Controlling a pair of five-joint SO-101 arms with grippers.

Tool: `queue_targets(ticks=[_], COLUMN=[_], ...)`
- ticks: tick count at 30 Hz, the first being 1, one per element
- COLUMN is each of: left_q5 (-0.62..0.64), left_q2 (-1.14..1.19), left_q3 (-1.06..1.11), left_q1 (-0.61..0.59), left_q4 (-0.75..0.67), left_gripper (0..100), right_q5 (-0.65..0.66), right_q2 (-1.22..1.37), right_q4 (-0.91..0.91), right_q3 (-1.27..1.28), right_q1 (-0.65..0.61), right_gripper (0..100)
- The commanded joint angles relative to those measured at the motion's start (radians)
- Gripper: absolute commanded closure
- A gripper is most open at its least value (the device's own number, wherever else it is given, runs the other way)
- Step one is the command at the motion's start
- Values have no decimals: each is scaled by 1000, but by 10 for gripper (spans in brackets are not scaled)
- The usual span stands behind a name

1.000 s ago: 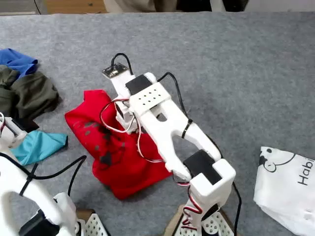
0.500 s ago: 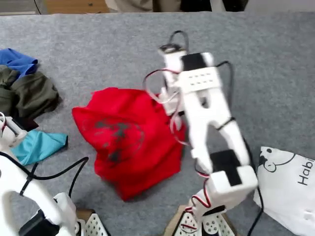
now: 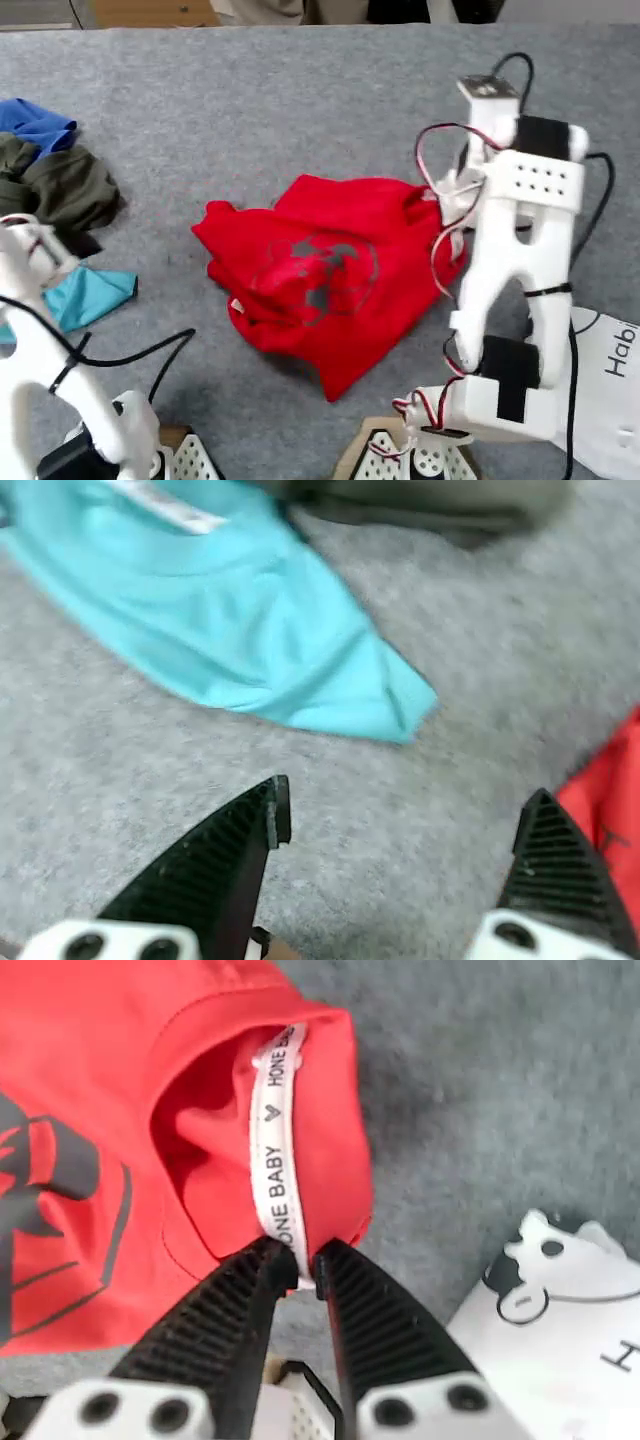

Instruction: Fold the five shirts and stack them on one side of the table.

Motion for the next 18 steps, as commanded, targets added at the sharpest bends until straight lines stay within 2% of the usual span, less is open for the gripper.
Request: queue_targets(ticks=[1,4,11,18], left_q5=[2,6,164,269], left_q2=[-5,24,179,371], left_q3=[29,94,141,140], left_q1=[157,273,442,623], left_q4=[-58,-172,-384,-486], left_gripper=[643,643,643,643], right_q5=[32,38,51,51], right_q2=[-53,-53,-44,-44], right_q4=[-11,-71,-173,-186], right_q3=[53,82,85,97], right_q1=[82,154,308,323], right_gripper=[993,993,993,993])
